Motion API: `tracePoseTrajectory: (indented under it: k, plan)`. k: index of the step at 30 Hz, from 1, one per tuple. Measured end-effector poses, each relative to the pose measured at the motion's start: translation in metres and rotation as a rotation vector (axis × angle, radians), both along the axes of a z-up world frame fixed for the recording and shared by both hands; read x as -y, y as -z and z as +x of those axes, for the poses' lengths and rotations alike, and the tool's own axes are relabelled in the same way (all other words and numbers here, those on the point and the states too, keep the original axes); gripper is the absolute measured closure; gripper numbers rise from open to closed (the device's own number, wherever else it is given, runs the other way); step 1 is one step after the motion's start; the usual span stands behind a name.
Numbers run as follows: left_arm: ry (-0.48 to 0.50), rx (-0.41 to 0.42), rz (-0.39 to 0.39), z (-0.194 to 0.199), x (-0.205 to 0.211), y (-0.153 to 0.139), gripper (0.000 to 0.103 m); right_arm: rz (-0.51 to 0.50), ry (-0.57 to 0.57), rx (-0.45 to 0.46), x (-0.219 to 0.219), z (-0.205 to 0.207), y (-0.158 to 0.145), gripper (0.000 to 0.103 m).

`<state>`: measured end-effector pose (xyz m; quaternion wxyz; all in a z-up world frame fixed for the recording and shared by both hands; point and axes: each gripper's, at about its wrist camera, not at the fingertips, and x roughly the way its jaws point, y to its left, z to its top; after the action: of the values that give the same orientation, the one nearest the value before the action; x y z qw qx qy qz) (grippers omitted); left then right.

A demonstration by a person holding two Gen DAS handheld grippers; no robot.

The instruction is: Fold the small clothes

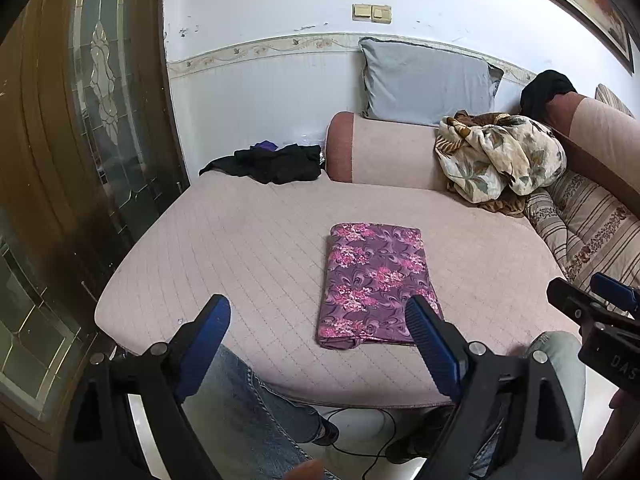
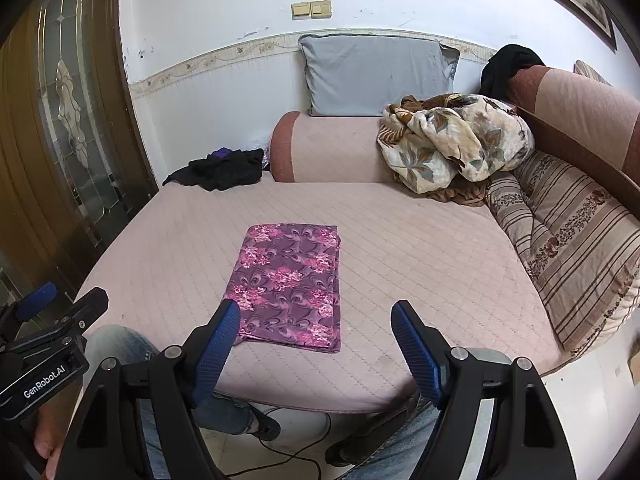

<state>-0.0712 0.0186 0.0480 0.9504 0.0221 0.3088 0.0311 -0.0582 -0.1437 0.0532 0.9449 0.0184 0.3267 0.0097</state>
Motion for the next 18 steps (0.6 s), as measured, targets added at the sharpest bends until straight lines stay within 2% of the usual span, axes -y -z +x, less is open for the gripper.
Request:
tracePoseTrajectory:
  k: [18]
  plan:
    - [0.008, -0.035, 0.014, 0.0094, -0.0002, 0.0075, 0.014, -0.003, 0.012, -0.016, 0.0017, 0.0001, 0.0063, 0.018]
